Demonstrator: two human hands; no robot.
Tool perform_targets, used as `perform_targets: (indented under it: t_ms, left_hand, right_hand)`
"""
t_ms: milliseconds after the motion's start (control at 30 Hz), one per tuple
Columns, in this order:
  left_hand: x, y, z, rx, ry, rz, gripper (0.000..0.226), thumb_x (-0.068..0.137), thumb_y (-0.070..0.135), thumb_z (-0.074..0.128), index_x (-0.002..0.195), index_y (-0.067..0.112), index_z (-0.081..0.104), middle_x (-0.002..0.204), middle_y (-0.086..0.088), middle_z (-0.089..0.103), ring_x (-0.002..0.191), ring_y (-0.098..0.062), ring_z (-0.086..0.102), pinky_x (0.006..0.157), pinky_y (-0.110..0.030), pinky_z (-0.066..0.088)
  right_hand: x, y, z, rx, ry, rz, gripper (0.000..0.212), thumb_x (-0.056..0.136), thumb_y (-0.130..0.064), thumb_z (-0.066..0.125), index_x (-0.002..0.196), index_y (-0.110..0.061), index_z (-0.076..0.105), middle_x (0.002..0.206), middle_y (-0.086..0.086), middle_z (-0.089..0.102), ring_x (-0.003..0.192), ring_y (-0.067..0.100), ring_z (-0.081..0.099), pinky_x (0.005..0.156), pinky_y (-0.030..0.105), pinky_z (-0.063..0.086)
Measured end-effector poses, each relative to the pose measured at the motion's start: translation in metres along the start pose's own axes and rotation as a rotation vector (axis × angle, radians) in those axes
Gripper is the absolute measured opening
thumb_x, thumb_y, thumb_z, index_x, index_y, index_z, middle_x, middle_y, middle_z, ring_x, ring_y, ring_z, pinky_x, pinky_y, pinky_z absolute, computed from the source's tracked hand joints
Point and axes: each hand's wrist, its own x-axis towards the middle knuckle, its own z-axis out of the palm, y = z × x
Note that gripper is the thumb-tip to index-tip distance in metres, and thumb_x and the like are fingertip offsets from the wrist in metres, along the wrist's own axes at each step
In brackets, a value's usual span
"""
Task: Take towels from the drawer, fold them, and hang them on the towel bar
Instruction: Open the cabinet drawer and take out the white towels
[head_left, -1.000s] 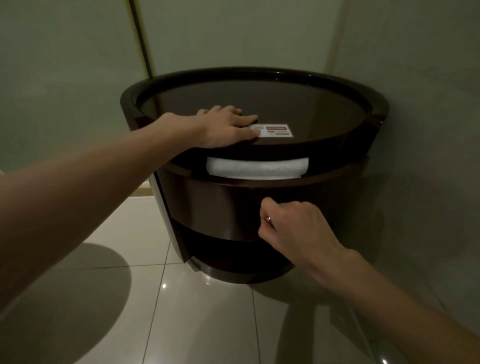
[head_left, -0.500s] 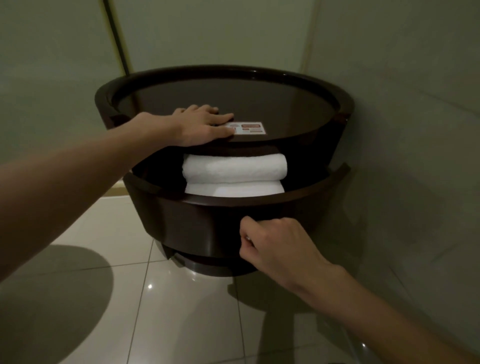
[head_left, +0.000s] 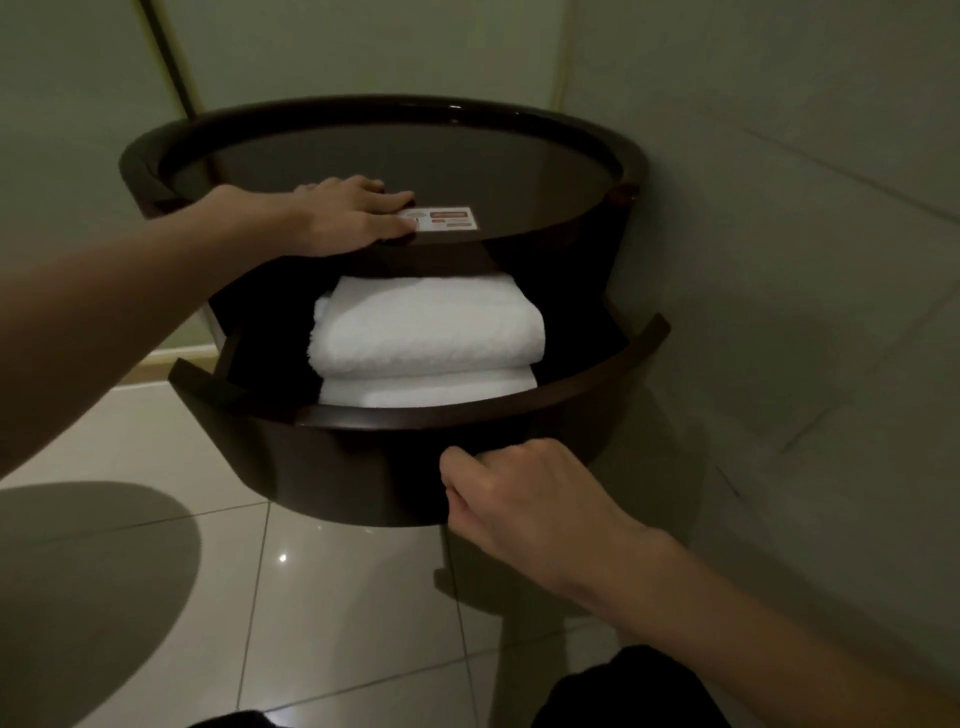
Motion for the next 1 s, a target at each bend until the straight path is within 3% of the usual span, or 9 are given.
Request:
perform_targets:
  t_ms: [100,333,633,733,833,900,1000]
  left_hand:
    - [-0.003,0.002,0.0,-0.028,-0.001,-0.009,0.077,0.075,0.074,0.024,0.146,0.043,0.022,0.158,-0.002,0.017,0.143,-0.032,0.016,0.113,-0.052,0.01]
    - [0.001,-0.002,0.003,0.003,0.041,-0.007,0.06,0.091,0.066,0.028,0.146,0.042,0.022,0.158,-0.004,0.018,0.143,-0.034,0.016,0.112,-0.055,0.01]
    - [-0.002,0.0,-0.002,-0.017,0.025,0.011,0.082,0.071,0.074,0.022,0.146,0.041,0.024,0.157,-0.006,0.02,0.142,-0.034,0.019,0.116,-0.048,0.014]
    - [-0.002,-0.001,0.0,-0.014,0.026,0.009,0.082,0.07,0.074,0.021,0.146,0.042,0.024,0.157,-0.004,0.02,0.142,-0.034,0.019,0.115,-0.048,0.014]
    - [-0.002,-0.001,0.0,-0.009,0.036,0.016,0.08,0.073,0.074,0.02,0.146,0.042,0.024,0.157,-0.004,0.02,0.142,-0.033,0.019,0.114,-0.049,0.014]
    - [-0.001,-0.001,0.0,-0.001,0.033,0.019,0.079,0.074,0.074,0.02,0.146,0.042,0.023,0.157,-0.004,0.02,0.142,-0.034,0.019,0.114,-0.05,0.015]
    - [0.002,-0.003,0.002,0.017,0.047,0.02,0.07,0.082,0.072,0.026,0.145,0.043,0.023,0.157,-0.004,0.021,0.142,-0.034,0.021,0.114,-0.05,0.016]
  right_hand:
    - [0.0,-0.001,-0.002,-0.018,-0.012,0.0,0.012,0.084,-0.01,0.061,0.076,-0.013,0.053,0.047,-0.002,0.048,0.036,0.015,0.041,0.037,0.027,0.03]
    - [-0.002,-0.005,-0.007,-0.048,-0.085,-0.018,0.007,0.09,-0.011,0.053,0.084,-0.012,0.05,0.05,-0.001,0.049,0.038,0.016,0.042,0.04,0.03,0.037]
    - [-0.009,-0.013,-0.01,-0.08,-0.086,-0.055,0.028,0.09,-0.011,0.054,0.078,-0.019,0.029,0.048,-0.002,0.047,0.035,0.013,0.04,0.037,0.026,0.029]
    - [-0.013,-0.016,-0.011,-0.096,-0.061,-0.059,0.035,0.079,-0.011,0.069,0.072,-0.018,0.035,0.042,-0.004,0.045,0.03,0.012,0.038,0.033,0.024,0.028]
    - [-0.019,-0.019,-0.01,-0.145,-0.052,-0.055,0.04,0.056,-0.013,0.084,0.066,-0.017,0.045,0.038,-0.005,0.041,0.027,0.012,0.031,0.032,0.022,0.023]
    - [-0.023,-0.02,-0.008,-0.187,-0.038,-0.06,0.043,0.047,-0.012,0.085,0.065,-0.017,0.046,0.037,-0.005,0.039,0.03,0.014,0.023,0.035,0.022,0.019]
    - [-0.029,-0.023,-0.008,-0.247,-0.009,-0.075,0.037,0.05,-0.012,0.082,0.065,-0.016,0.049,0.038,-0.005,0.039,0.033,0.016,0.021,0.036,0.023,0.017]
